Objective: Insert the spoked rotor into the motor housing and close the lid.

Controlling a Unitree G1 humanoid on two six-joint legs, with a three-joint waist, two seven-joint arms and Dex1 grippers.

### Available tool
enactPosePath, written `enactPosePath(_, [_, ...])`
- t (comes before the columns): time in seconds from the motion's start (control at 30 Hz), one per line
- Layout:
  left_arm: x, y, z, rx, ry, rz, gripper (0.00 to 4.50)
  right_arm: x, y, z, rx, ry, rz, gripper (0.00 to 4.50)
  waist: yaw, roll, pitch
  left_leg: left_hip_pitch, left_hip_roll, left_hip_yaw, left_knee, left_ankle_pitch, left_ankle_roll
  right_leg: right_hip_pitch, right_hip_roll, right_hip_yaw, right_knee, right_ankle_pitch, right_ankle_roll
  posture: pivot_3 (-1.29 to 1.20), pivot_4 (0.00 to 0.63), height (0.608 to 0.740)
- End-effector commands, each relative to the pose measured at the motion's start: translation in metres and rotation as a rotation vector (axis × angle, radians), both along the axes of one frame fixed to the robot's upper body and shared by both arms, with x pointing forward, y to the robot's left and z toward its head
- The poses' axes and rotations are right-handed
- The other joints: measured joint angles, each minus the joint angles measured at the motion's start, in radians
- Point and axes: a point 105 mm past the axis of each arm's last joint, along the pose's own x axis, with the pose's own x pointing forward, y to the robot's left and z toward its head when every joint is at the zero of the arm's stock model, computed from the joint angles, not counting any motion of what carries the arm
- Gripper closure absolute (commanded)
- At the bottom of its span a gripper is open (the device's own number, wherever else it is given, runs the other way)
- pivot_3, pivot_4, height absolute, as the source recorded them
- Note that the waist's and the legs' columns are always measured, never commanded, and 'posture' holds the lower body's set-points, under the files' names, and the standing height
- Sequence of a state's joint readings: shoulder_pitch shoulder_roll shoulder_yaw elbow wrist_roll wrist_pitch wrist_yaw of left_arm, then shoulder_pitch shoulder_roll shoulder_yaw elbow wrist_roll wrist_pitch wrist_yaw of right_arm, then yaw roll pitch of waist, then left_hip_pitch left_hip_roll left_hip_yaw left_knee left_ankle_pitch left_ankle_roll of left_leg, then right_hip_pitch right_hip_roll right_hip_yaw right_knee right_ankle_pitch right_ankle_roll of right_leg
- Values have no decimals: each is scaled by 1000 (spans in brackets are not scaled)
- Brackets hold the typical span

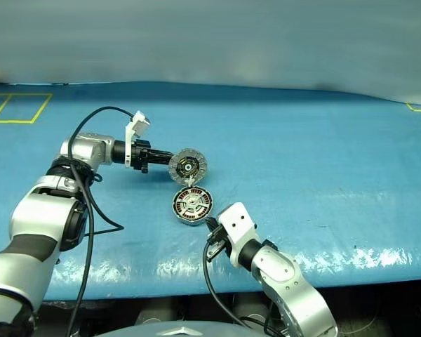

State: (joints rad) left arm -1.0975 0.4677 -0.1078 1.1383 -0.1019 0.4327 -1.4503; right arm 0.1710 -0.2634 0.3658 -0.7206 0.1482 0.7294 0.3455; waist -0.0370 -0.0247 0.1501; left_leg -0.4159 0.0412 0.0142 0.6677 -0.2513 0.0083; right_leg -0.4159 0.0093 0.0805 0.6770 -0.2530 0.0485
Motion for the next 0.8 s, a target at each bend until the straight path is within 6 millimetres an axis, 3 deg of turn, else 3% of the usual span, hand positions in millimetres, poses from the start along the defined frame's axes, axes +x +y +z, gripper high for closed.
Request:
enactPosePath(0.03, [-2, -10, 15, -3, -41, -85, 4476, -1, 4, 15, 38, -55, 16, 4500, 1, 0, 0, 0, 0, 0, 0, 0, 0, 0, 0, 0, 0, 0, 0, 0, 150, 740])
enactPosePath(0.3, [-15, -20, 15, 20, -21, -224, 4476, 1, 5, 15, 39, -60, 15, 4500, 1, 0, 0, -1, 0, -2, 1, 0, 0, 1, 0, -1, 0, 0, 0, 0, 150, 740])
enactPosePath(0.8, [-41, -22, -6, 127, 18, -353, 4476, 5, 7, 14, 45, -66, 12, 4500, 1, 0, 0, 0, 0, -5, 2, 0, 0, 1, 0, -3, 1, 0, -1, 0, 150, 740])
